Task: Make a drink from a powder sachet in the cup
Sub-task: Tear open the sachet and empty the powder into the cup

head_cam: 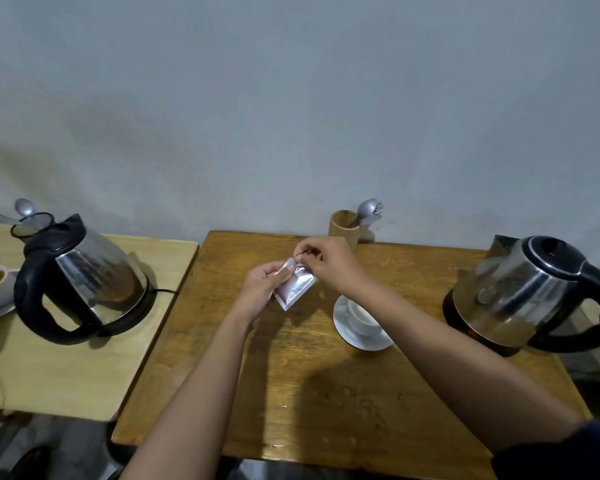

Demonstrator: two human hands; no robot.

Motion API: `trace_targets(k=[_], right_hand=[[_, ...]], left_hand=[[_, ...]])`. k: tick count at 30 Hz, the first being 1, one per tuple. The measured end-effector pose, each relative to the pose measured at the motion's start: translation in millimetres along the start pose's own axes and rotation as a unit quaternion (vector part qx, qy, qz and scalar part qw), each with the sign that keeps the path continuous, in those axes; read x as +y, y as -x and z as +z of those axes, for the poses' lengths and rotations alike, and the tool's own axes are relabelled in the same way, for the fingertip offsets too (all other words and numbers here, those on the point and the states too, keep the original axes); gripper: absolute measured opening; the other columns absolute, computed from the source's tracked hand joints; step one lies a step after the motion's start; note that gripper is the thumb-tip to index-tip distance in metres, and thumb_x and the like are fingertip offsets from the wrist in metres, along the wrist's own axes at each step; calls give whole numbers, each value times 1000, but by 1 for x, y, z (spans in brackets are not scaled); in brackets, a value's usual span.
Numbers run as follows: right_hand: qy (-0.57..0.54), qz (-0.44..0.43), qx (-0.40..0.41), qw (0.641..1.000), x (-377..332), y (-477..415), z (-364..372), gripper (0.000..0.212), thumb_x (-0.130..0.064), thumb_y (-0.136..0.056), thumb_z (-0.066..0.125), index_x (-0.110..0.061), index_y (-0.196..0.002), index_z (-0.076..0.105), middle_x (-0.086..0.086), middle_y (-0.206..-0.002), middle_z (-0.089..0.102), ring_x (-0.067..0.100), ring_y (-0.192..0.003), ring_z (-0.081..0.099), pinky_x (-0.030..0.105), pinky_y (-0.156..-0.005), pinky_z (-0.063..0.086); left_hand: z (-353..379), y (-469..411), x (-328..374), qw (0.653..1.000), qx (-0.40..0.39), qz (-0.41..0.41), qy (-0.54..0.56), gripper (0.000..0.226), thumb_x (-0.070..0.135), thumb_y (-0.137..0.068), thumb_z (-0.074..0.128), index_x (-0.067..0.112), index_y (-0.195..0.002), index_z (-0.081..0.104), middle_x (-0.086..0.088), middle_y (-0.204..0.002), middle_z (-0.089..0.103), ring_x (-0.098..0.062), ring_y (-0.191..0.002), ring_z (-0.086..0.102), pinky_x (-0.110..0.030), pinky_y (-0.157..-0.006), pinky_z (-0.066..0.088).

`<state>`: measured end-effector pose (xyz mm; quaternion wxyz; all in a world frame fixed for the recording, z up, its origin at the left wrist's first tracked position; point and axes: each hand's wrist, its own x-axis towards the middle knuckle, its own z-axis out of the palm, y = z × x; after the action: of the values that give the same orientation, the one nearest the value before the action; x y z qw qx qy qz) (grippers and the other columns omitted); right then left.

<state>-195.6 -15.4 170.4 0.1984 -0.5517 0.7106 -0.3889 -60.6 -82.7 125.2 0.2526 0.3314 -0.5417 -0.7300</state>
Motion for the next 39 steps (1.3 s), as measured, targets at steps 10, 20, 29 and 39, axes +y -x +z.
trace_targets(k=[10, 20, 29, 39], right_hand=[[17, -63, -59, 996, 2, 7, 5, 13, -7, -83, 62, -13, -75, 70, -19, -65, 56, 1, -60, 50, 24, -61, 39], [44, -129, -100, 986, 1, 9, 0, 10, -5, -84, 63, -7, -85, 72, -11, -77, 64, 12, -71, 59, 33, -70, 48], [23, -110, -101, 988, 0, 14, -6, 9, -6, -86, 62, -8, -85, 71, 4, -83, 69, 29, -80, 64, 48, -75, 51], [31, -133, -103, 985, -3, 13, -2, 10, -6, -86, 63, -7, -89, 72, -1, -83, 67, 26, -82, 65, 46, -76, 52]], left_hand=[[-16, -3, 0, 998, 23, 25, -43, 5, 10, -81, 65, 12, -81, 69, 9, -52, 67, 0, -53, 59, -13, -56, 46], [-22, -8, -11, 997, 56, 29, -51, 5, 6, -82, 63, 8, -84, 68, 1, -72, 68, 4, -51, 60, -11, -52, 46], [-29, -9, -11, 994, 103, 28, -33, 4, 11, -81, 66, 14, -79, 67, -1, -77, 71, -11, -67, 64, -24, -65, 51], [-35, -10, -11, 990, 135, 30, -13, 5, 14, -80, 67, 18, -78, 68, -5, -84, 68, -19, -75, 62, -32, -70, 52]])
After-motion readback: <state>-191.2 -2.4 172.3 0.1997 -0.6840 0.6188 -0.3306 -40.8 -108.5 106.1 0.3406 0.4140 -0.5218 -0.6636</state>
